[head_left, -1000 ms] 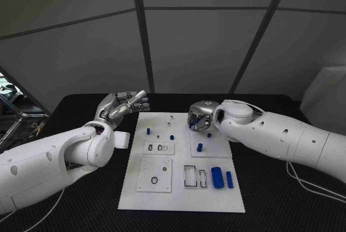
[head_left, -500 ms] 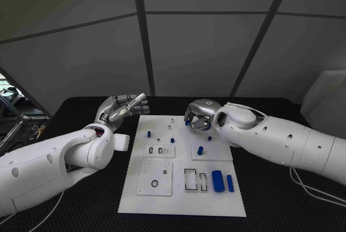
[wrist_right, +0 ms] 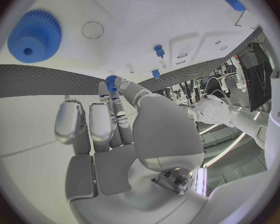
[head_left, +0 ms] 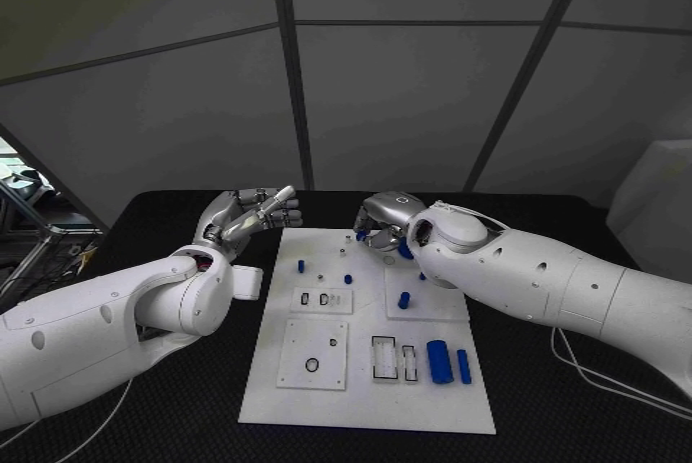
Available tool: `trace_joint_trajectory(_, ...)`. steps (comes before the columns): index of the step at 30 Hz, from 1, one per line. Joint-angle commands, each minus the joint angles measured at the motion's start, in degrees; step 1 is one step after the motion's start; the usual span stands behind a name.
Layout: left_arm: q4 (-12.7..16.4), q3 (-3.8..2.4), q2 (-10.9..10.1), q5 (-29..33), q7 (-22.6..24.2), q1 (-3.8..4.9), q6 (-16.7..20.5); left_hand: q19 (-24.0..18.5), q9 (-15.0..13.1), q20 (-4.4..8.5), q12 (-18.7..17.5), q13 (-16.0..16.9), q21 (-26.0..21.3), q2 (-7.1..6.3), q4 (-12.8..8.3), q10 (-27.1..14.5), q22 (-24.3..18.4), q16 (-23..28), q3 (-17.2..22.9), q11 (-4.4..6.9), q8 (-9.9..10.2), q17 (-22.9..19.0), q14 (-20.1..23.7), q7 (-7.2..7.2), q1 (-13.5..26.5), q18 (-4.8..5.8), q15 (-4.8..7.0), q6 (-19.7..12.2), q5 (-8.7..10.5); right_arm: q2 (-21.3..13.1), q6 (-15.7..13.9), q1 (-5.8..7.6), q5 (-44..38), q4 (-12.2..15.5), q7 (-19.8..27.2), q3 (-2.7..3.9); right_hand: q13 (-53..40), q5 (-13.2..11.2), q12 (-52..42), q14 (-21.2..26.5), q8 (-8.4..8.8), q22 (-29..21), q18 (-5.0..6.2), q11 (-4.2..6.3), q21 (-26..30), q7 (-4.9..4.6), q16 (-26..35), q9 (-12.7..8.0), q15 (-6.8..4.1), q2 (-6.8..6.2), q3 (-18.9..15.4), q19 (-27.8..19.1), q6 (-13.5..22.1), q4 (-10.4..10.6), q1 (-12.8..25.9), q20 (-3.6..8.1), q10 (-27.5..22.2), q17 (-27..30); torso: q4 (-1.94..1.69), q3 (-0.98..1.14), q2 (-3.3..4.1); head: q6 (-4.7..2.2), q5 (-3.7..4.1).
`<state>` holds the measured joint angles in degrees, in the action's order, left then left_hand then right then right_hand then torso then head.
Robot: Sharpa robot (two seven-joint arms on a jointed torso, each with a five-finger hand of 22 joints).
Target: Assemble the parts on the task board
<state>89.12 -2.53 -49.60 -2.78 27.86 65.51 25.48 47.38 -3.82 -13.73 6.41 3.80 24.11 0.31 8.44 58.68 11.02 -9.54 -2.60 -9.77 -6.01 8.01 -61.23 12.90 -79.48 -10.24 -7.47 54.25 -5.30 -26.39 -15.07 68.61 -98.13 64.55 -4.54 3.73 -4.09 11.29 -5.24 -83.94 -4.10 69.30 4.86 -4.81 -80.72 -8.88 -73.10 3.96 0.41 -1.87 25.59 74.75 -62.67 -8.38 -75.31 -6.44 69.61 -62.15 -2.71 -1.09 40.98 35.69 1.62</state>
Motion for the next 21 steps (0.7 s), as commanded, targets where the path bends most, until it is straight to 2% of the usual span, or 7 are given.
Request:
trace_joint_trajectory(1,0.0,-0.07,0.2,-0.3,0.1,0.11,-0.8,-0.2,0.1,-0.11,-0.4,-0.1,0.2,0.37,-0.4,0.0,0.0,0.3,-0.1,-0.38,0.3,0.1,0.1,0.26,-0.3,-0.12,-0.09,0.0,0.07,1.2,-1.1,0.20,0.1,-1.7,1.1,0.05,0.0,0.0,0.2,-2.0,-0.05,0.1,-0.54,-0.08,-0.3,-0.20,-0.3,0.0,-0.21,-0.49,0.2,0.5,-0.2,0.0,0.1,-0.08,0.1,0.0,-0.16,-0.02,0.13,0.13,0.12)
trace_joint_trajectory(8,-0.1,-0.07,0.4,-0.3,0.0,0.12,-0.8,-0.2,0.1,-0.11,-0.4,-0.1,0.2,0.37,-0.4,0.0,0.0,0.3,-0.1,-0.38,0.3,0.1,0.1,0.26,-0.3,-0.12,-0.09,0.0,0.07,3.0,-1.0,0.21,0.1,-4.2,1.7,0.05,0.0,0.0,0.2,-2.0,-0.01,0.1,-0.55,-0.09,-0.3,-0.22,-0.3,0.0,-0.19,-0.53,0.3,0.5,-0.2,0.1,0.2,-0.09,0.0,-0.1,-0.06,0.03,0.21,0.29,-0.07)
trace_joint_trajectory(21,-0.2,-0.08,0.6,-0.3,-0.1,0.15,-0.9,-0.2,0.1,-0.11,-0.4,-0.1,0.2,0.37,-0.4,0.0,0.0,0.3,-0.1,-0.38,0.3,0.1,0.1,0.26,-0.3,-0.12,-0.09,0.0,0.07,4.5,-0.7,0.21,0.3,-5.9,2.3,0.05,0.0,-0.1,0.3,-1.9,0.06,0.2,-0.56,-0.13,-0.4,-0.25,-0.4,0.0,-0.16,-0.62,0.4,0.5,-0.1,0.2,0.4,-0.11,-0.1,-0.1,-0.05,0.01,0.20,0.53,-0.45)
